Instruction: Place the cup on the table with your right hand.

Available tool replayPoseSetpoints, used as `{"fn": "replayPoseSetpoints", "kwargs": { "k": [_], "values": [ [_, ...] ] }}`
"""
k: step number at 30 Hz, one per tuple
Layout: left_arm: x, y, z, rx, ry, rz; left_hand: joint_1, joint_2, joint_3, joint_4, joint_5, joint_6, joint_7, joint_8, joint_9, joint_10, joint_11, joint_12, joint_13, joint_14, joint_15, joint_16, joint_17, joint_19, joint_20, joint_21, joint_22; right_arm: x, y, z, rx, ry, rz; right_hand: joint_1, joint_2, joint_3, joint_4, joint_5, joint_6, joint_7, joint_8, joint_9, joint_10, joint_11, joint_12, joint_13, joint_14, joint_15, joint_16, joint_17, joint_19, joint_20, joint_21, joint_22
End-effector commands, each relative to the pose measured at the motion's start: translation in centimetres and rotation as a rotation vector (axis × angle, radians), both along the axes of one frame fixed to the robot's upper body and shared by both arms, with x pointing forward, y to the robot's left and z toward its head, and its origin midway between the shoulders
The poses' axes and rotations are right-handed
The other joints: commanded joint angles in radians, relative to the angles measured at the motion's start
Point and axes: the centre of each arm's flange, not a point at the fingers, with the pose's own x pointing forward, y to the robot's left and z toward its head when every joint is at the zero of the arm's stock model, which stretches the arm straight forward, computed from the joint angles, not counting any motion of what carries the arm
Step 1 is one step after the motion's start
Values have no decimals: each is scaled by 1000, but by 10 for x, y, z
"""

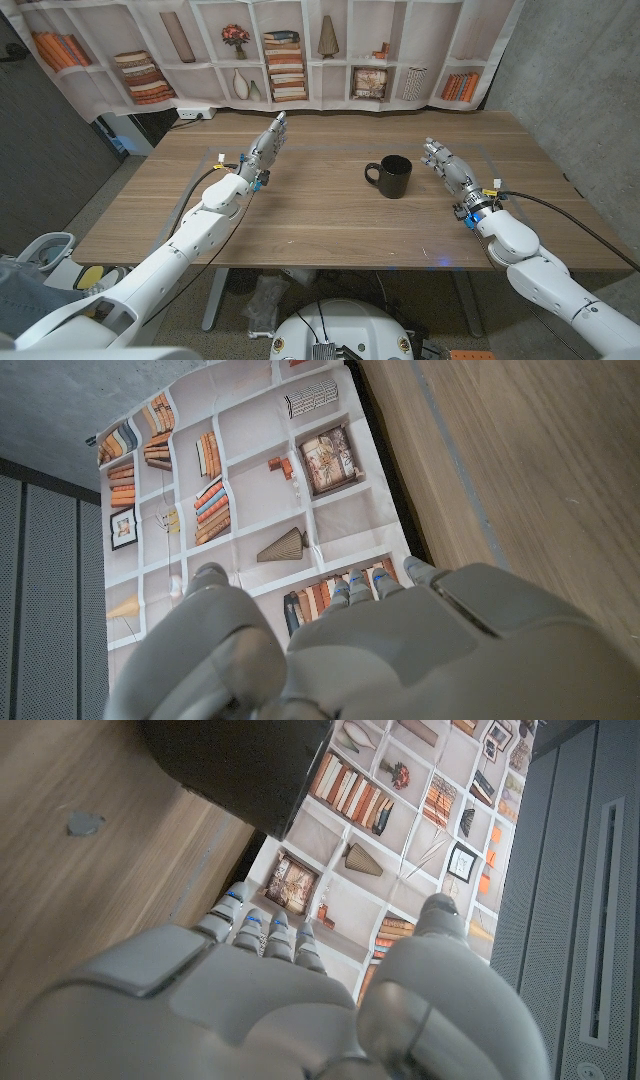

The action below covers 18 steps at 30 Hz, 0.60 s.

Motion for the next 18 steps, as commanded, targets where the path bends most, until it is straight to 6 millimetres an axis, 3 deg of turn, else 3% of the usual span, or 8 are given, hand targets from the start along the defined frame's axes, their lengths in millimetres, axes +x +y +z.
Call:
{"fn": "replayPoseSetpoints", "kwargs": {
  "k": [1,18],
  "values": [
    [2,1,1,3,3,-4,10,3,-2,1,-1,-4,-9,2,2,-3,-5,3,3,-23,-1,2,5,-30,-38,2,3,-1,3,2,-46,4,-38,16,-2,-3,-7,9,-14,-3,-1,5,-16,1,-2,3,-8,15,2,1,-1,21,-6,2],
    [6,7,5,4,1,-4,12,4,-5,0,-2,0,-9,3,1,3,-9,5,3,-19,-2,3,6,-30,-38,3,3,5,11,6,-90,17,-75,24,-9,-9,-8,21,-48,-8,-4,5,-47,1,-1,4,-20,30,2,1,-7,40,-21,3]
  ]
}}
